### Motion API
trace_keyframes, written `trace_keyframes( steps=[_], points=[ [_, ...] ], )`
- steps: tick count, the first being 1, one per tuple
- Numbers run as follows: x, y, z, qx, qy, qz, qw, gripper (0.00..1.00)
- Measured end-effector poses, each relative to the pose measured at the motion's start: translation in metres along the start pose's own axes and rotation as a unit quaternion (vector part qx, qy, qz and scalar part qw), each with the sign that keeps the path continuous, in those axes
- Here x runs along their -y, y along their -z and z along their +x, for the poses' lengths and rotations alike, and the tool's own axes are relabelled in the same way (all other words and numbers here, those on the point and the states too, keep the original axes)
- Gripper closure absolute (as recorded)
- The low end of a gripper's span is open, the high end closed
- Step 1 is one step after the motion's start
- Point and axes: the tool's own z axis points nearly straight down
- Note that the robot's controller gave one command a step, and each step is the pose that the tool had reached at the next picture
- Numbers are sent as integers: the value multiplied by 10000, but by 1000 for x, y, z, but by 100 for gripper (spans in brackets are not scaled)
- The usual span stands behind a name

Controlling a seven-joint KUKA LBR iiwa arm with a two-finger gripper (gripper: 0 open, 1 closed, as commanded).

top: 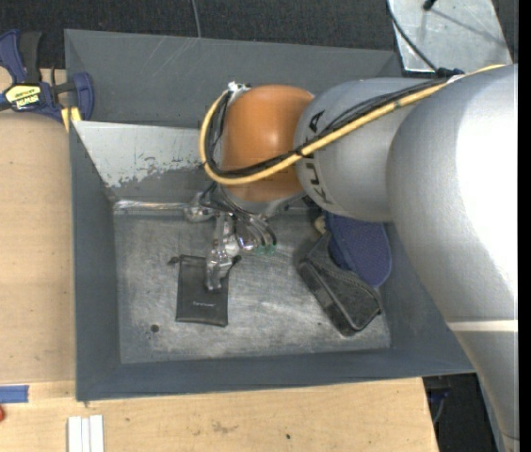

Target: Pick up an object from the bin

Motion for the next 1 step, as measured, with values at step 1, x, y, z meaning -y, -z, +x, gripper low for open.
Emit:
trace_keyframes(
  steps=[1],
  points=[
    [-1,4,-4,70,-15,-19,10000,100]
  ],
)
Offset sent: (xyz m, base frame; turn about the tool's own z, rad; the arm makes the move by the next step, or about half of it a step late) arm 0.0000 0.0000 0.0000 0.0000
